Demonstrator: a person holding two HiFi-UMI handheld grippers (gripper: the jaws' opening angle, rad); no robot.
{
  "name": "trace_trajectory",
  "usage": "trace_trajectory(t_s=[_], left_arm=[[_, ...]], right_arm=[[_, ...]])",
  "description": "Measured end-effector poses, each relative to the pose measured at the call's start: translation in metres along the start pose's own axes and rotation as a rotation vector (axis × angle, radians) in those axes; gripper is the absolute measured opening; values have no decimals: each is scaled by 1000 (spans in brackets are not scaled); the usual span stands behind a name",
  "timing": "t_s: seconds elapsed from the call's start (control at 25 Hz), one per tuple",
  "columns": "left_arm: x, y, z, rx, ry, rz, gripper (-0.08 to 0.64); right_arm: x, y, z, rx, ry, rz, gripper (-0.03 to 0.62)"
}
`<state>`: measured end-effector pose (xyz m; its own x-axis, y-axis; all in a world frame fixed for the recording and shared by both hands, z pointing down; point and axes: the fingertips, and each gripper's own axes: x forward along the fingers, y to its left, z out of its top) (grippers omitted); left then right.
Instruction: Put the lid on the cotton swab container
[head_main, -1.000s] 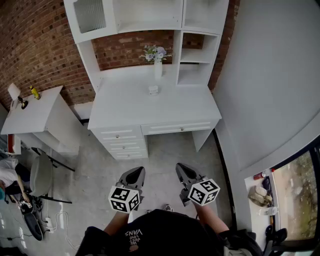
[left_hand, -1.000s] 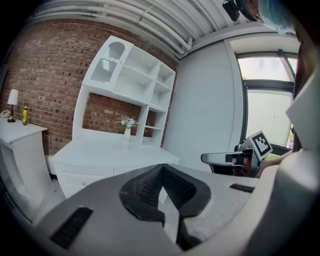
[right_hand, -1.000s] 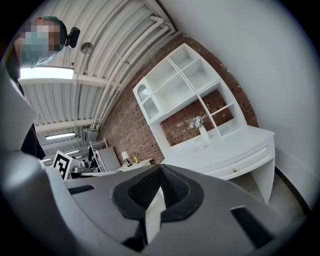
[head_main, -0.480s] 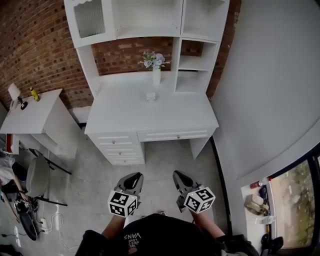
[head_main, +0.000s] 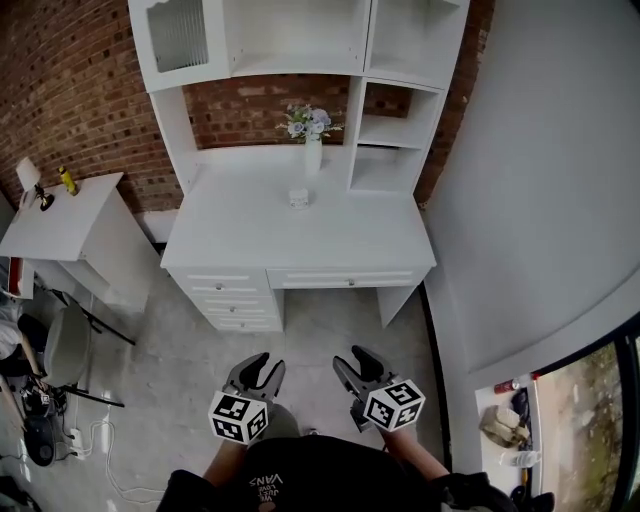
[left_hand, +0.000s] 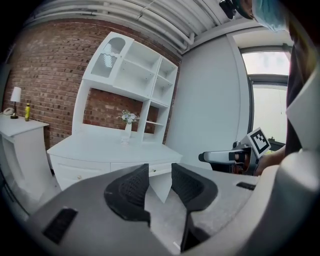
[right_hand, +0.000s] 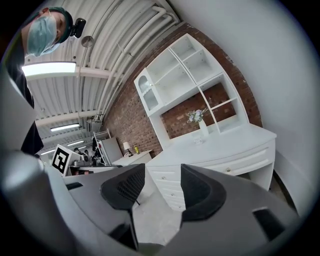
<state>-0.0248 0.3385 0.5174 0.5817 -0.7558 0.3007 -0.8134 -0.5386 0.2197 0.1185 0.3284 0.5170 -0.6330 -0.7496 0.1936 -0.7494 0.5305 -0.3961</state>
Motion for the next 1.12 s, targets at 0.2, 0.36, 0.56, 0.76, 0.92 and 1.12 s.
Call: trace_trajectory(t_s=[0.2, 0.36, 0.56, 0.76, 0.92, 1.12], left_arm=[[14, 29, 5, -6, -4, 18, 123], [41, 58, 14, -4, -6, 3, 123], [73, 102, 36, 21, 22, -47, 123], [108, 152, 70, 59, 41, -103, 123], [133, 190, 91, 90, 61, -142, 123], [163, 230, 101, 107, 86, -192, 123]], right_arm=[[26, -12, 3, -1, 13, 0, 199], [60, -27, 9, -1, 19, -15, 199], [113, -44, 29, 5, 9, -63, 199], [171, -56, 57, 11, -15, -114, 199], [214, -69, 73, 25, -30, -156, 199], [258, -82, 85, 39, -43, -204, 199]])
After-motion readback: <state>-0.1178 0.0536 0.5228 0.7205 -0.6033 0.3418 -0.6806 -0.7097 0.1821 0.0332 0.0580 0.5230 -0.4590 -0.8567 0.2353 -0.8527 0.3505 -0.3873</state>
